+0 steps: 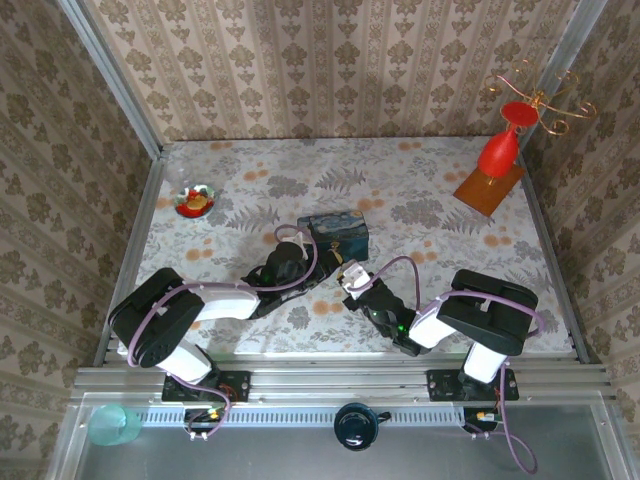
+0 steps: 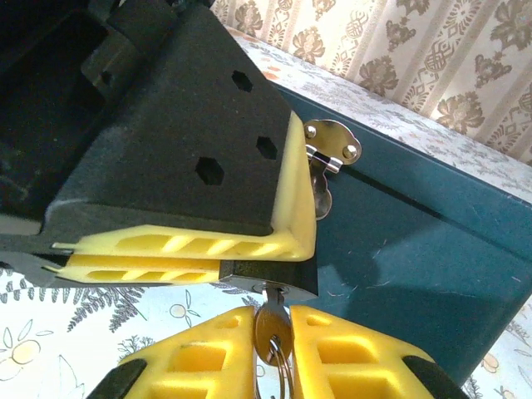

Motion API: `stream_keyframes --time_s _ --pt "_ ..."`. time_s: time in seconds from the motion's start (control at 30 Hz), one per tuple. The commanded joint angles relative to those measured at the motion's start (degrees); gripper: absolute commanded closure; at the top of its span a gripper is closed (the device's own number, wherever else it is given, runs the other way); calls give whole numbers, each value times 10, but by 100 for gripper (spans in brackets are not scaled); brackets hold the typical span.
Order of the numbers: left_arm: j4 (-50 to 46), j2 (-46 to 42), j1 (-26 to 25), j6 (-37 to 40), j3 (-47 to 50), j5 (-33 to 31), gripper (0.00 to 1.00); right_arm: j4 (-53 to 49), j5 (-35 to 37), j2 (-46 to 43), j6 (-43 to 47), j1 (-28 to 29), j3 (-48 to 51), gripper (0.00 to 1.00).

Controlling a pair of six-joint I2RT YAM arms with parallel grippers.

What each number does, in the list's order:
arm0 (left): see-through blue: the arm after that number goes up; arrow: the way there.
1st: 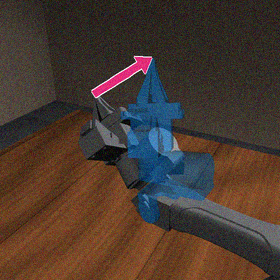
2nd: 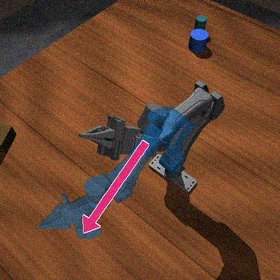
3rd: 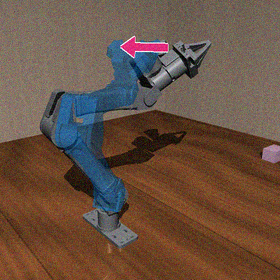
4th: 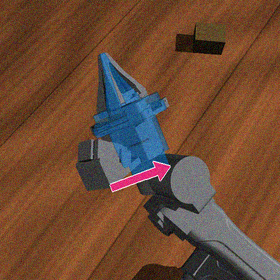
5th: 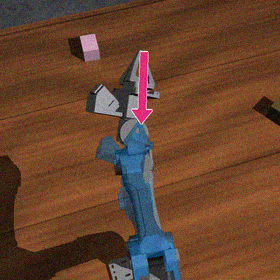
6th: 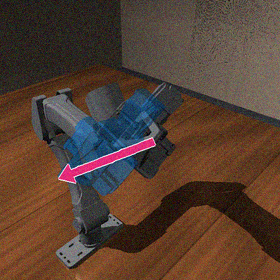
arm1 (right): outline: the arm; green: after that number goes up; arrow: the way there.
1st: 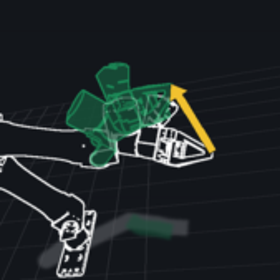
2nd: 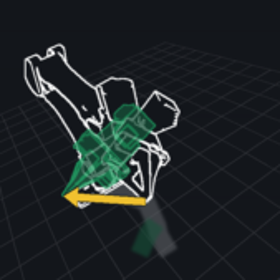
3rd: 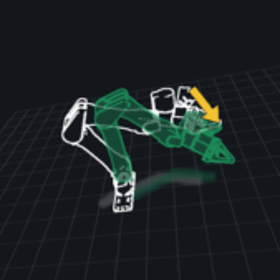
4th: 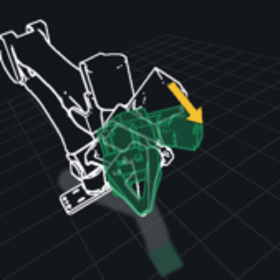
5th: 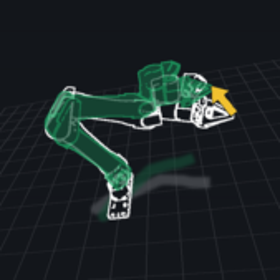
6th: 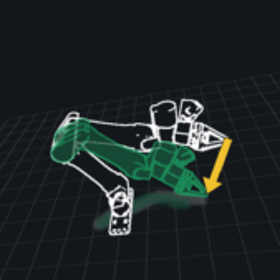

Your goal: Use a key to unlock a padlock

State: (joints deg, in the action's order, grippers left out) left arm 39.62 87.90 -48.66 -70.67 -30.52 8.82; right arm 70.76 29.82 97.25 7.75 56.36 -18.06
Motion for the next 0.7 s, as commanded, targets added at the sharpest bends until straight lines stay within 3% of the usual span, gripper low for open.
stream_keyframes --time_s 0.0,0.23,0.4,0.67 --pt "35 -8 1 12 -9 9 100 28 34 -11 -53 1 -12 82" --pt "26 -4 2 17 -13 6 100 -65 13 -67 -191 -1 -27 84" --pt "-4 6 4 36 -31 -8 100 -117 -70 -104 -371 -26 -10 87" --pt "-24 13 2 47 -63 -1 100 -138 -83 -119 -423 -31 12 88"
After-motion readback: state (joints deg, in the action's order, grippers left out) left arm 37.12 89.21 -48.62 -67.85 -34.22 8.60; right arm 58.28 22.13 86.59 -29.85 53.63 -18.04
